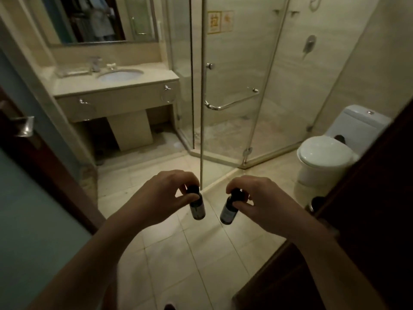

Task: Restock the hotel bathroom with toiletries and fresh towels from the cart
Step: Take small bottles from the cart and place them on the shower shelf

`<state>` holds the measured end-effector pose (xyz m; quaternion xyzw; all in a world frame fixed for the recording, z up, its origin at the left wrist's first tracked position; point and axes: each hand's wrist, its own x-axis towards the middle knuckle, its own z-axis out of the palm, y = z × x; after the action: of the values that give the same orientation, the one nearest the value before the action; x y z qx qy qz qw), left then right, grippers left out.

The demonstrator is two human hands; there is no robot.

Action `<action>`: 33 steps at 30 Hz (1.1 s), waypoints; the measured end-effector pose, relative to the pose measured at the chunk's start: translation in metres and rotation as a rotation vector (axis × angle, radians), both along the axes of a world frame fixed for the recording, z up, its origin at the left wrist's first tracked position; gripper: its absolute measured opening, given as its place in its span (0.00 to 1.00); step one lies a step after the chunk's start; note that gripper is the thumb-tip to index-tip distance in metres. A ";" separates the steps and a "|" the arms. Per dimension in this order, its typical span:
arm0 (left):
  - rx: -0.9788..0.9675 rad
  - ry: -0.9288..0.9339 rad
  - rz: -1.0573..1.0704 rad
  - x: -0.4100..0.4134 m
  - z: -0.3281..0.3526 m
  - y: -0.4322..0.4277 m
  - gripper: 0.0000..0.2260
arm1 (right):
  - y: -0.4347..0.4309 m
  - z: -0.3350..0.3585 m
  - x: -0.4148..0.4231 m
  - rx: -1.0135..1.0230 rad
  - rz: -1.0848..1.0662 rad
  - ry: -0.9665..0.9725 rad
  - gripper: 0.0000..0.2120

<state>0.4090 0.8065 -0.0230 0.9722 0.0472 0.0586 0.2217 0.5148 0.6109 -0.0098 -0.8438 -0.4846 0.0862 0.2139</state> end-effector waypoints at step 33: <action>0.036 -0.043 0.183 0.203 -0.005 0.404 0.11 | 0.430 -0.002 0.250 0.029 0.167 -0.056 0.09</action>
<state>0.6115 1.2102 -0.0283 0.9661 0.1300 0.1004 0.1990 0.7648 1.0410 -0.0113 -0.7993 -0.5604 0.0733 0.2043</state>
